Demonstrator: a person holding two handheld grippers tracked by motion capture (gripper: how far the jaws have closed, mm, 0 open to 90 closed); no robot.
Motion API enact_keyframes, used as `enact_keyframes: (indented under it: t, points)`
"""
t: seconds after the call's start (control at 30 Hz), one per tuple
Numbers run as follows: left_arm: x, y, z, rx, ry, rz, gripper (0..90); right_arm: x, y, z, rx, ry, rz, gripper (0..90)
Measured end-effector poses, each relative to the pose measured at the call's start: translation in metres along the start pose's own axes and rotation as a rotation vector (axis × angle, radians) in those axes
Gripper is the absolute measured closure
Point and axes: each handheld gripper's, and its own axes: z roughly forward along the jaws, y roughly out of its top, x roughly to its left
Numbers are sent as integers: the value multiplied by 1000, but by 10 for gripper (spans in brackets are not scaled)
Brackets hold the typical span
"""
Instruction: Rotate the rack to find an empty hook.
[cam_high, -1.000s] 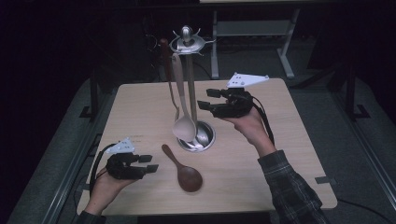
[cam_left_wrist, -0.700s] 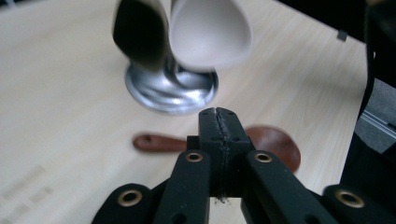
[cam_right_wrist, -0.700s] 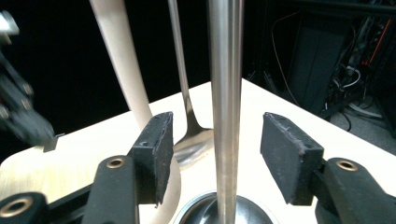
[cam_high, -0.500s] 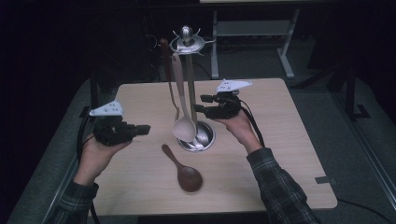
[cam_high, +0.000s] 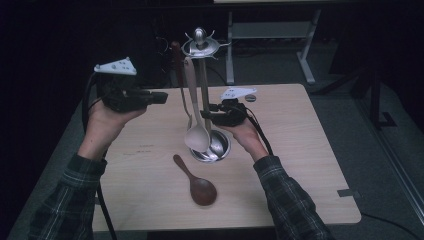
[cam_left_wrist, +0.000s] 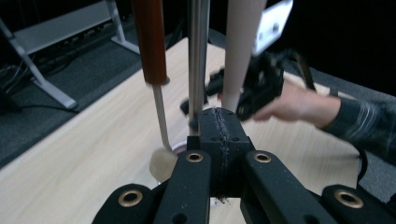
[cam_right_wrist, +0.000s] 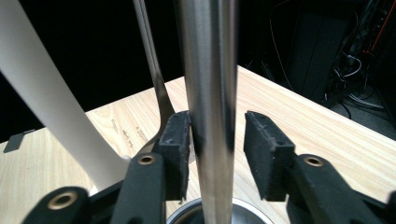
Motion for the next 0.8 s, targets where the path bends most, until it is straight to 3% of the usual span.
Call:
enact_keyframes:
  t: [0.13,0.43,0.57,0.8]
  points:
    - [3,21,-3,-22,0,15,900,2,1,6,10,2,-4,686]
    - [6,63,-10,-46,24,52,900,3,2,8,23,-3,-28,703]
    - [7,77,-7,-48,34,63,900,2,2,8,24,-1,-30,704]
    - [14,87,6,-30,58,58,900,3,2,8,24,-3,-36,708]
